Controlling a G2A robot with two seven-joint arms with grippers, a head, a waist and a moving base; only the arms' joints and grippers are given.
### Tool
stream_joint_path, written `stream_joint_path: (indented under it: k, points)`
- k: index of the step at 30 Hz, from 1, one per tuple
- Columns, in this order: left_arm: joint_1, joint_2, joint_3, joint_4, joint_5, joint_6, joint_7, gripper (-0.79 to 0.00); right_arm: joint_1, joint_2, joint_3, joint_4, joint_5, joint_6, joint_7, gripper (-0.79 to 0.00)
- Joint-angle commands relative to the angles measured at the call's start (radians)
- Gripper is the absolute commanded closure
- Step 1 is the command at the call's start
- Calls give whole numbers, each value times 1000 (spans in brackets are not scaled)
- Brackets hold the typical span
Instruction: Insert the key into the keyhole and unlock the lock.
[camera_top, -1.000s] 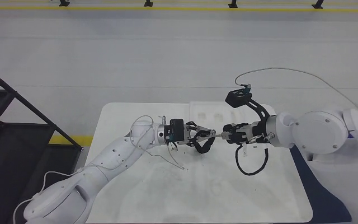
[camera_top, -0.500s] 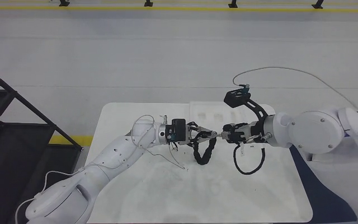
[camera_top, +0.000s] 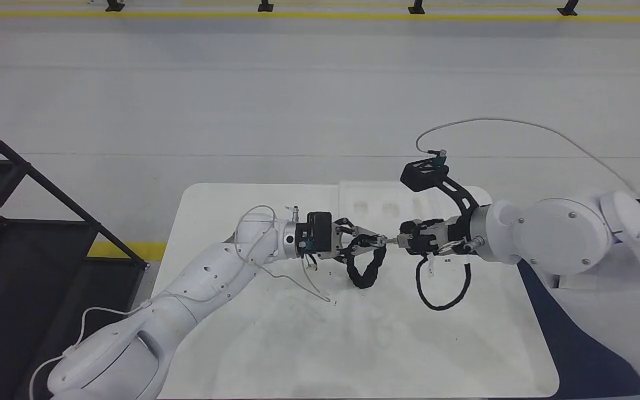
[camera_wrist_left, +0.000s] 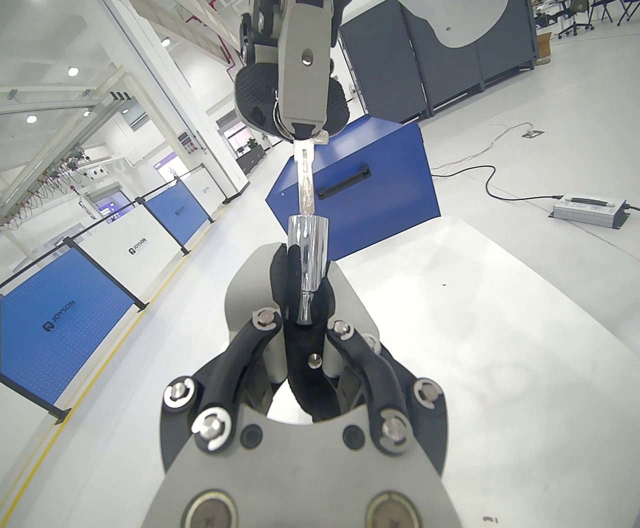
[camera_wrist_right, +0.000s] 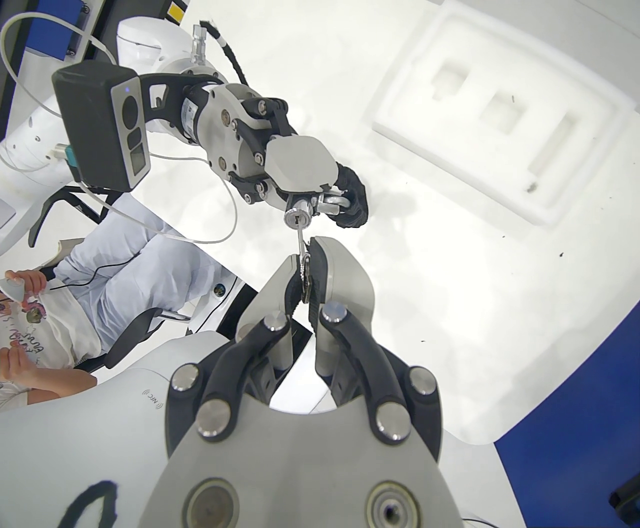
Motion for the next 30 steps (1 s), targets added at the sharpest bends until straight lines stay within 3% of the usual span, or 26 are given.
stream_joint_path:
  k: [1,30]
  points:
    - [0,-1,-2,0,3,-3,1,0,4,3,-6,0,1,1,-1,0]
    - [5,-14,-29,0,25,-52,-9,0,86,24,-111,-9,-4,12,-12,0]
